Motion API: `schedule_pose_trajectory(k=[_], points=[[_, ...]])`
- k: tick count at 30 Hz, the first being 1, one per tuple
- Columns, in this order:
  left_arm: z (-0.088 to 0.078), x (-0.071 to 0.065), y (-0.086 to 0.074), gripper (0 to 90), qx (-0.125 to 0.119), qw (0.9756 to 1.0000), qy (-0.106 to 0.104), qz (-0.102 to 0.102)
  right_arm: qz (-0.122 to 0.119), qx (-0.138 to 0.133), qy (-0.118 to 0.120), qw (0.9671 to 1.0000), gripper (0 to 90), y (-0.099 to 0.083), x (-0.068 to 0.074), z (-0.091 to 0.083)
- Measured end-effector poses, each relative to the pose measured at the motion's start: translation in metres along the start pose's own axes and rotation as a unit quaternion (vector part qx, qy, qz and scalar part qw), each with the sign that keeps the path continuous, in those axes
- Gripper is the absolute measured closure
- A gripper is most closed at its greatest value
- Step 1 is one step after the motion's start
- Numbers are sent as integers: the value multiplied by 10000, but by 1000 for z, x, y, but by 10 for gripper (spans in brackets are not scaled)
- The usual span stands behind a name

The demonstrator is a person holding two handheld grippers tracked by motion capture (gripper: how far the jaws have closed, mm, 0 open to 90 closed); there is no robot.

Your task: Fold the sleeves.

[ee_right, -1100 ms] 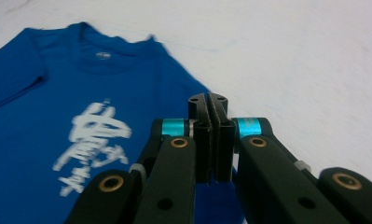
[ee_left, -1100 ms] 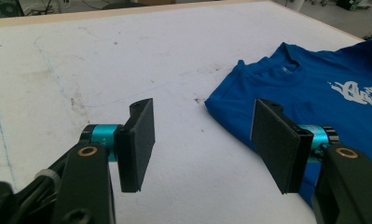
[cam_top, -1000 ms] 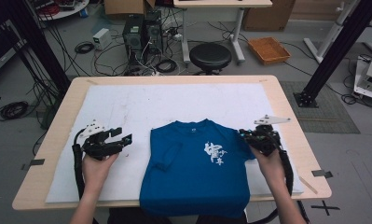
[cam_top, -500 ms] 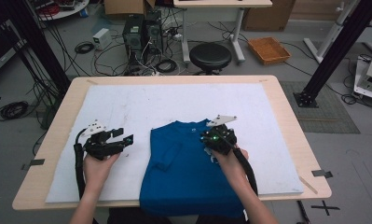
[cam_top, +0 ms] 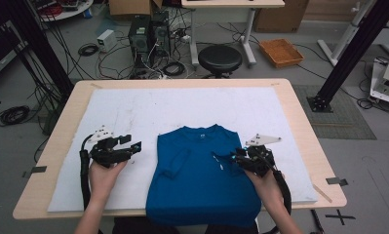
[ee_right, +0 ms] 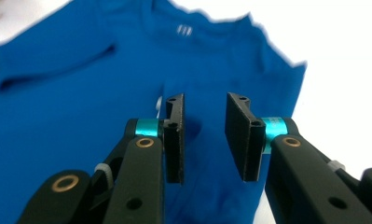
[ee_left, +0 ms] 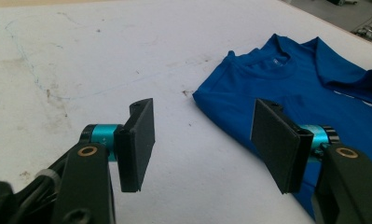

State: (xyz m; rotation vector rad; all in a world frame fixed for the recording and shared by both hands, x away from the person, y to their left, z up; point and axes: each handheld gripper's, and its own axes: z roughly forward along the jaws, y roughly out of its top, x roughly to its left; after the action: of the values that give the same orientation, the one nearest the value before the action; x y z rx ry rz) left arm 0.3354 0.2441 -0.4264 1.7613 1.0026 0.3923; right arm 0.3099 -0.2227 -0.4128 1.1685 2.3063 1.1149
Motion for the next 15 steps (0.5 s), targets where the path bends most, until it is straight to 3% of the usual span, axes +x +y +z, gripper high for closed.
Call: schedule_pose_trajectory(k=[4,5,8,13,15], points=[[2,-2,0,400,20,10000,-10,6,-169,183,-55,9997,710,-11,9,2],[2,-3,0,400,27,10000,-13,-4,-257,349,-65,9990,796,-16,12,5],[3,-3,0,400,54,10000,-33,11,-416,548,22,9976,878,-19,15,9],[3,-3,0,400,48,10000,-27,-8,-555,649,202,9961,878,-20,20,6],[4,-3,0,400,57,10000,-23,13,-640,672,265,9953,826,-23,21,3]])
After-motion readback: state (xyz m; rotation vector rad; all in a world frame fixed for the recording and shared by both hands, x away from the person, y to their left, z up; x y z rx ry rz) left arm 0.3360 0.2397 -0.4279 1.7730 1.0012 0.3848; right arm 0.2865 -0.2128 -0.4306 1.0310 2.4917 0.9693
